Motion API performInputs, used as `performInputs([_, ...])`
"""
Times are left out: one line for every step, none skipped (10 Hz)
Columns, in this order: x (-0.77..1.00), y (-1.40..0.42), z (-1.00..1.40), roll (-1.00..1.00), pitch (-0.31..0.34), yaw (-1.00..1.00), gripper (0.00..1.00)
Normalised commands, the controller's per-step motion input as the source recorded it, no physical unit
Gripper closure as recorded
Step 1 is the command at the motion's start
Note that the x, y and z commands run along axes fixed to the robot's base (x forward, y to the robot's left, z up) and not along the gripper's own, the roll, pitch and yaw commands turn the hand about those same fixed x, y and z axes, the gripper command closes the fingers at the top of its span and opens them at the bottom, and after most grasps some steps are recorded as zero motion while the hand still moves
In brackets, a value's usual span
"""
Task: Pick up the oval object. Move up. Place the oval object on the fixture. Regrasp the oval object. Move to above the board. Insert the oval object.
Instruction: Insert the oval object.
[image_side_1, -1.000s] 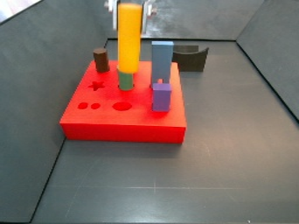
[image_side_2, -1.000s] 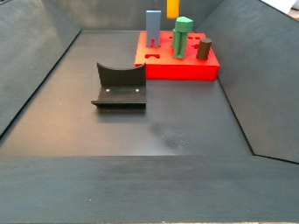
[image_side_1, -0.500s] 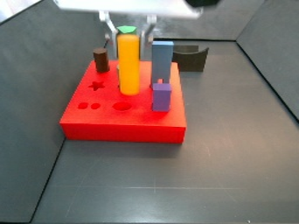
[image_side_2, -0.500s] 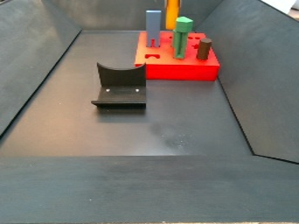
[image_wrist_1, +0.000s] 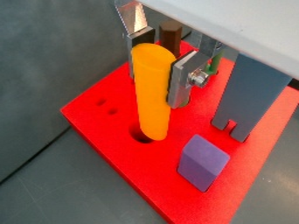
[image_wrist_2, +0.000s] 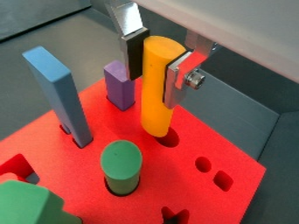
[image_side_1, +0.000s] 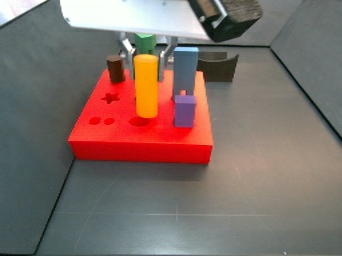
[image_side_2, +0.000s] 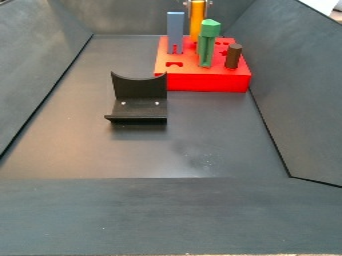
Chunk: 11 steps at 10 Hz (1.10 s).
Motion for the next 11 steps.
performInputs([0.00,-0.04,-0.08,-0.01,-0.320,-0.02,1.00])
performInputs([0.23,-0.29,0.20,0.29,0.030,0.00,1.00])
performInputs([0.01,-0.21,0.00,0.50,0.067,0.00,1.00])
performInputs([0.00,-0.19,-0.06,0.50,0.039,0.01,1.00])
performInputs([-0.06,0.00,-0.12,0.17,-0.006,0.00,1.00])
performInputs([-0.17,0.00,-0.18,0.00,-0.137,0.00,1.00])
performInputs([-0.12,0.01,-0.06,-0.03,-0.086,0.00,1.00])
performInputs([-0.09,0.06,0.00,-0.12,-0.103,0.00,1.00])
performInputs([-0.17,0.03,0.00,-0.12,-0.163,0.00,1.00])
performInputs([-0.24,0.03,0.00,-0.15,-0.189,0.00,1.00])
performInputs([-0.27,0.05,0.00,-0.13,-0.194,0.00,1.00])
